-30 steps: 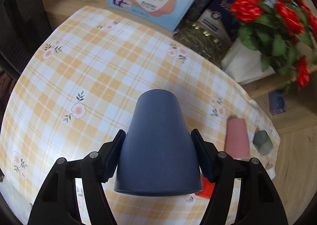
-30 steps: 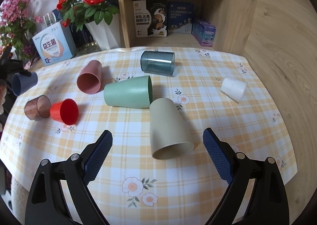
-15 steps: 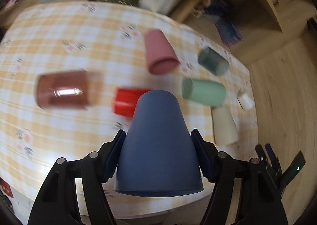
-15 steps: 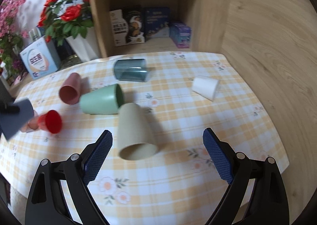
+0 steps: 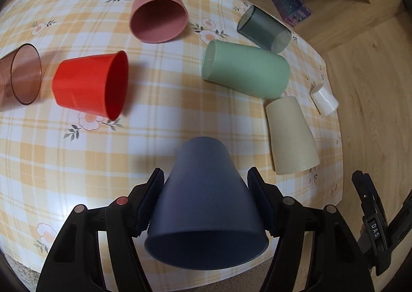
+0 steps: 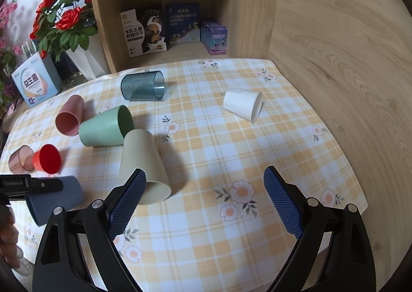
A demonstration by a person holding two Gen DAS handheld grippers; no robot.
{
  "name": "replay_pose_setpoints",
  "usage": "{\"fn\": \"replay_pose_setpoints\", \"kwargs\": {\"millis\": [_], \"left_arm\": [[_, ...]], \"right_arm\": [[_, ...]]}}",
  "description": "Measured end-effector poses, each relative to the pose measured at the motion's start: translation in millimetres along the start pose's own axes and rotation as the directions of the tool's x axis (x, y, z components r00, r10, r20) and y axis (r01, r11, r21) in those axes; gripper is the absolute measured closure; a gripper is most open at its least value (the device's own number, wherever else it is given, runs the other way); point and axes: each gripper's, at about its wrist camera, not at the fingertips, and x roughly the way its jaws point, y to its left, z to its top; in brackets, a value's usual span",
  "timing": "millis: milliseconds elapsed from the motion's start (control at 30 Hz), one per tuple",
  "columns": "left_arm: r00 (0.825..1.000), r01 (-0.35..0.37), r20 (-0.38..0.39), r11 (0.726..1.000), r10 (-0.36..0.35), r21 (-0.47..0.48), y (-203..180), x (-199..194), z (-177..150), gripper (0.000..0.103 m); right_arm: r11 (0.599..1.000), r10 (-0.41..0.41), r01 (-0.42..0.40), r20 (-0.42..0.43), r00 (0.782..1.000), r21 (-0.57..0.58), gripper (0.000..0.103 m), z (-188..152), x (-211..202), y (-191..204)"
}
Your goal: Flip cup upside down
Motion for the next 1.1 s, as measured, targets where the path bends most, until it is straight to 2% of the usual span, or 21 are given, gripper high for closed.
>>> {"fn": "replay_pose_setpoints", "kwargs": {"millis": [233, 467, 533, 600, 667, 733, 900, 1000, 1067, 1100], "left_arm": [[0.992, 0.041, -0.118, 0.998, -0.046, -0.042, -7, 31, -13, 0.039], [0.981, 0.087, -0.165, 0.993, -0.099, -0.076, -20, 50, -20, 0.039], [0.981, 0.089, -0.168, 0.994, -0.097, -0.057, -24, 51, -21, 0.039], [0.985, 0.089, -0.147, 0.995, -0.094, -0.039, -25, 47, -22, 0.038], [0.986, 0.107, -0.126, 0.993, -0.112, -0.042, -24, 40, -21, 0.027], [0.988, 0.115, -0.093, 0.992, -0.119, -0.047, -19, 27, -20, 0.023], [0.996, 0.089, -0.005, 0.996, -0.089, -0.024, -7, -8, -17, 0.020], [0.994, 0.062, 0.085, 0.998, -0.063, 0.013, 10, -41, -17, 0.017], [0.987, 0.028, 0.159, 0.999, -0.031, 0.021, 24, -64, -20, 0.017], [0.978, 0.008, 0.210, 1.000, -0.013, 0.024, 32, -78, -24, 0.017]], "right_arm": [[1.000, -0.005, 0.005, -0.003, 1.000, 0.009, 0.013, -1, 0, -4], [1.000, -0.009, 0.009, -0.020, 1.000, 0.014, 0.013, -1, 0, -8], [1.000, -0.007, 0.007, -0.023, 1.000, 0.014, 0.013, -1, -1, -8], [1.000, -0.004, 0.004, -0.024, 1.000, 0.010, 0.013, -1, -3, -8], [1.000, 0.001, -0.001, -0.029, 1.000, 0.007, 0.013, -2, -5, -8], [1.000, 0.002, -0.002, -0.036, 0.999, 0.005, 0.013, -3, -6, -6], [1.000, 0.027, -0.027, -0.037, 0.999, -0.006, 0.013, -2, -14, 2], [0.999, 0.034, -0.034, -0.022, 0.999, -0.035, 0.013, 0, -21, 9], [0.997, 0.046, -0.047, -0.015, 0.999, -0.064, 0.013, 1, -26, 16], [0.995, 0.060, -0.061, -0.016, 0.998, -0.076, 0.013, 1, -27, 20]]}}
